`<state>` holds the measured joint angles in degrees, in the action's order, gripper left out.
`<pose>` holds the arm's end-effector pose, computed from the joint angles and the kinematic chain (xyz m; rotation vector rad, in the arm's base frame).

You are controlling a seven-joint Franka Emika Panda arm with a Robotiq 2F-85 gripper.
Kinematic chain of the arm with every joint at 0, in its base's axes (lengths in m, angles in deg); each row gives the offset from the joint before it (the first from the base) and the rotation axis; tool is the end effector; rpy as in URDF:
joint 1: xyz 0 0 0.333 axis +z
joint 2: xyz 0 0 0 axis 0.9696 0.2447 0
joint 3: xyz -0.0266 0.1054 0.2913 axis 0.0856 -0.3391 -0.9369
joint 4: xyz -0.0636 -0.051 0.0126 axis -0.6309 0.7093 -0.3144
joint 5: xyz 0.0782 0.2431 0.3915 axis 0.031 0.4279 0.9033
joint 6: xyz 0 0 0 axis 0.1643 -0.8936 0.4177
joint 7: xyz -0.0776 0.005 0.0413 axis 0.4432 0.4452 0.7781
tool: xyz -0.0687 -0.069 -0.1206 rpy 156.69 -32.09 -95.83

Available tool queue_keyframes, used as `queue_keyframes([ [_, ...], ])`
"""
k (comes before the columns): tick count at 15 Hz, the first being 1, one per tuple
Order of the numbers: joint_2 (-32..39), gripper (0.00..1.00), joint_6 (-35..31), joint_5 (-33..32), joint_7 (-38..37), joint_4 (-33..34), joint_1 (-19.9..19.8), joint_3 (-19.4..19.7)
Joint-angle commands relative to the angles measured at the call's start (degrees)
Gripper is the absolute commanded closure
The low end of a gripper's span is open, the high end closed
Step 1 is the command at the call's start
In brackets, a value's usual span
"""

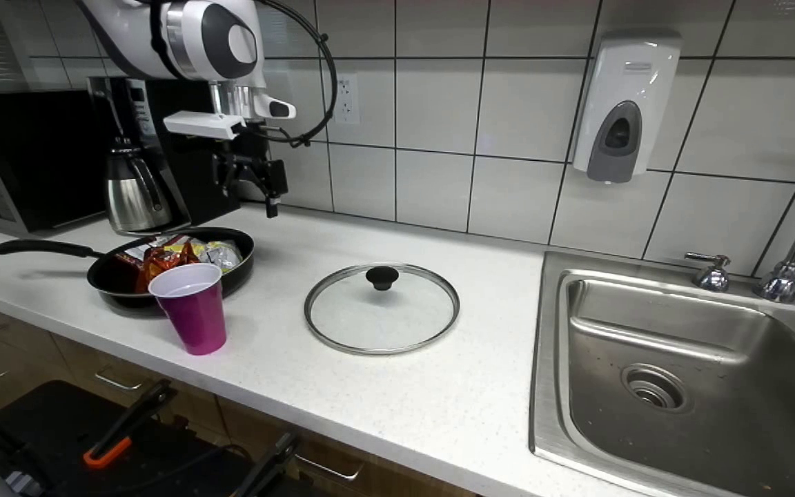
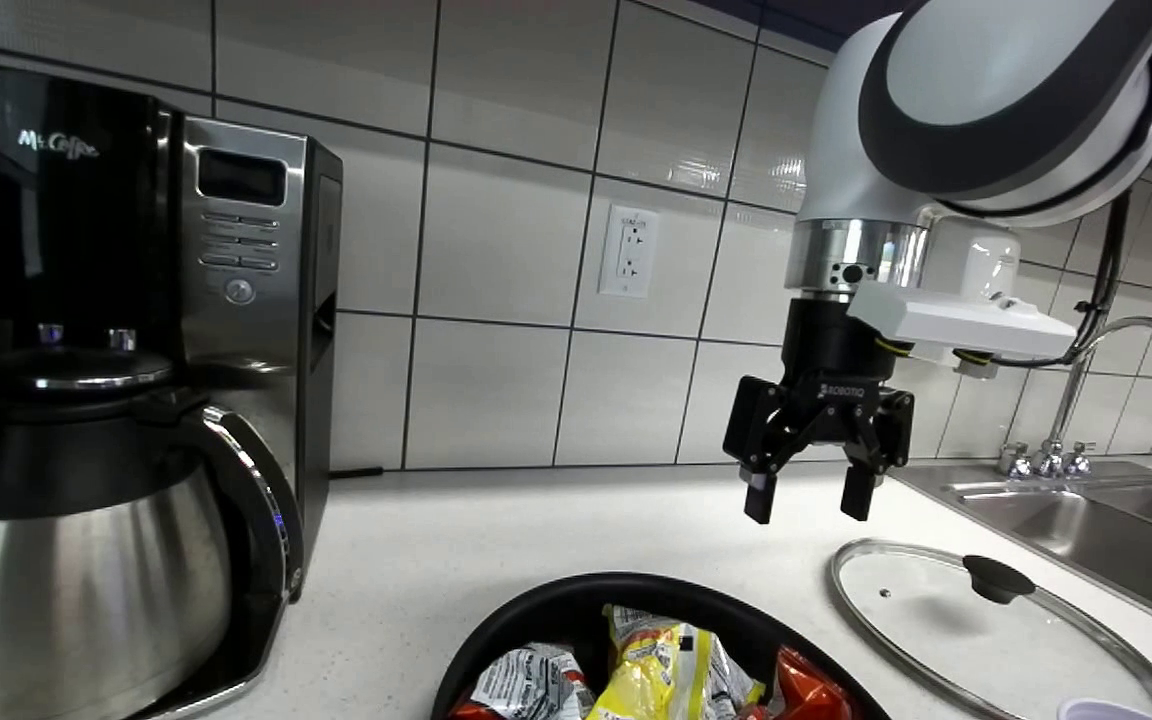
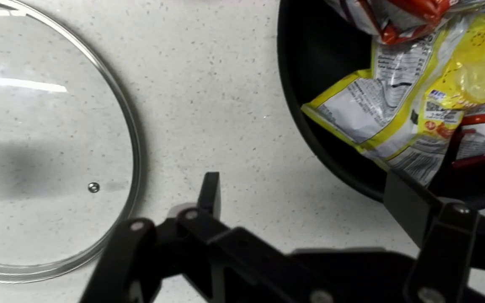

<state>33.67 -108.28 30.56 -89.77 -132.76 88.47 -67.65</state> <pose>0.5758 0.1703 0.1737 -3.1348 0.0072 0.1198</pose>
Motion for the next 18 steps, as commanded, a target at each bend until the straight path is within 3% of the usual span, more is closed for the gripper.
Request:
queue_keyframes([
  [1,-2.5,0.0,-0.4,-2.0,-2.0,-1.8,-2.2,1.2],
  [18,-12.4,0.0,-5.0,-2.3,0.0,-13.7,-12.6,8.1],
])
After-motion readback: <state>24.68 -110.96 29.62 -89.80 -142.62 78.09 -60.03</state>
